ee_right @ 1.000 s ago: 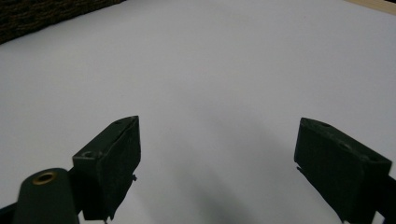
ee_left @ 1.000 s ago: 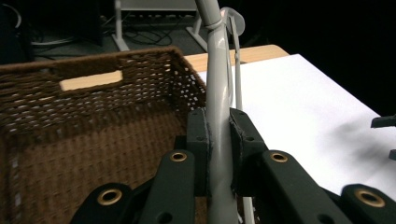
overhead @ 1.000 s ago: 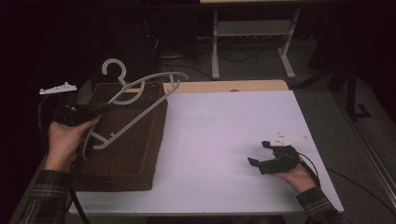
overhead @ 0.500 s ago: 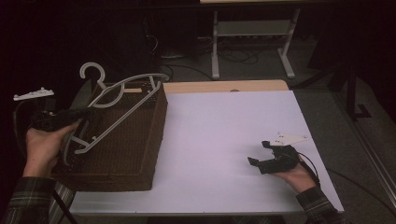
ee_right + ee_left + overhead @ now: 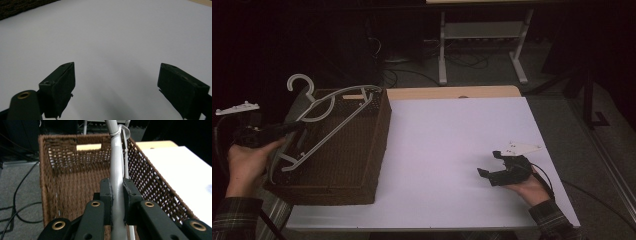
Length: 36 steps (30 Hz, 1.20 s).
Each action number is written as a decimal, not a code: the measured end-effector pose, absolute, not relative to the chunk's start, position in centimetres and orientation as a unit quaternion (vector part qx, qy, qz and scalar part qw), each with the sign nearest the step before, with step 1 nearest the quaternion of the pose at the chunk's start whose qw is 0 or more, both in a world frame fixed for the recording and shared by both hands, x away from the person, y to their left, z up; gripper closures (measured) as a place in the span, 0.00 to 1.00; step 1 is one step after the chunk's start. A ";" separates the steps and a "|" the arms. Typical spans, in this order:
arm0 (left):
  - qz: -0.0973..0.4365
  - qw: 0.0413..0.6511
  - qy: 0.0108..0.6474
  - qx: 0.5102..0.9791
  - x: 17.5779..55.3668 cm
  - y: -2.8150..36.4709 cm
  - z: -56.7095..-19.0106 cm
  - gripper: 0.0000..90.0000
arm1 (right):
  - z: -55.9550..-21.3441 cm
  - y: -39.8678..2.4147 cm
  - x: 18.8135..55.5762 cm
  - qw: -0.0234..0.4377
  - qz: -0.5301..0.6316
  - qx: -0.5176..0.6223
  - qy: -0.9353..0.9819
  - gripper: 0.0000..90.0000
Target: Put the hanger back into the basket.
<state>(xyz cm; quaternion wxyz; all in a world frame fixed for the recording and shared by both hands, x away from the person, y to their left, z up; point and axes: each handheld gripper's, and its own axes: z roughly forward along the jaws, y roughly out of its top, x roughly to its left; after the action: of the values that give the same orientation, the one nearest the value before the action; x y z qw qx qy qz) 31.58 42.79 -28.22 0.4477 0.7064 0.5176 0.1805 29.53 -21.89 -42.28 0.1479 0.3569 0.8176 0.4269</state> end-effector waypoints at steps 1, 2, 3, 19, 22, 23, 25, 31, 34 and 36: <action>0.179 0.444 0.519 0.708 31.6 42.9 -28.4 0.89 | -42.3 -21.9 29.5 0.148 0.427 0.357 0.818 0.15; 0.177 0.442 0.520 0.709 31.6 42.9 -28.7 0.89 | -42.3 -21.9 29.5 0.148 0.427 0.358 0.817 0.15; 0.177 0.439 0.521 0.711 31.6 43.0 -28.8 0.89 | -42.3 -21.9 29.5 0.147 0.427 0.358 0.817 0.15; 0.160 0.403 0.516 0.739 33.6 42.2 -30.6 0.89 | -42.3 -21.9 29.7 0.148 0.426 0.358 0.817 0.16; 0.163 0.395 0.513 0.744 34.2 42.1 -30.9 0.89 | -42.3 -21.9 29.8 0.148 0.427 0.357 0.818 0.16; 0.164 0.390 0.513 0.747 34.5 42.0 -31.2 0.89 | -42.3 -21.9 29.8 0.148 0.427 0.357 0.818 0.16; 0.163 0.383 0.514 0.750 34.8 42.0 -31.6 0.89 | -42.3 -22.0 29.8 0.148 0.427 0.357 0.817 0.16; 0.160 0.388 0.514 0.748 34.9 42.3 -32.5 0.86 | -42.3 -21.9 29.9 0.147 0.428 0.358 0.816 0.16; 0.170 0.411 0.512 0.735 34.5 42.4 -32.0 0.74 | -42.3 -22.0 29.8 0.148 0.429 0.358 0.816 0.16; 0.167 0.418 0.507 0.735 34.4 42.1 -31.6 0.67 | -42.2 -22.0 29.7 0.148 0.431 0.359 0.815 0.16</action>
<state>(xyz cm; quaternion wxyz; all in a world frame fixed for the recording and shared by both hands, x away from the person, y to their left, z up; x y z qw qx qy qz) 34.43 42.07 -31.64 0.4180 0.7353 0.5068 0.1666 29.66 -22.04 -42.19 0.1479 0.3590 0.8148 0.4305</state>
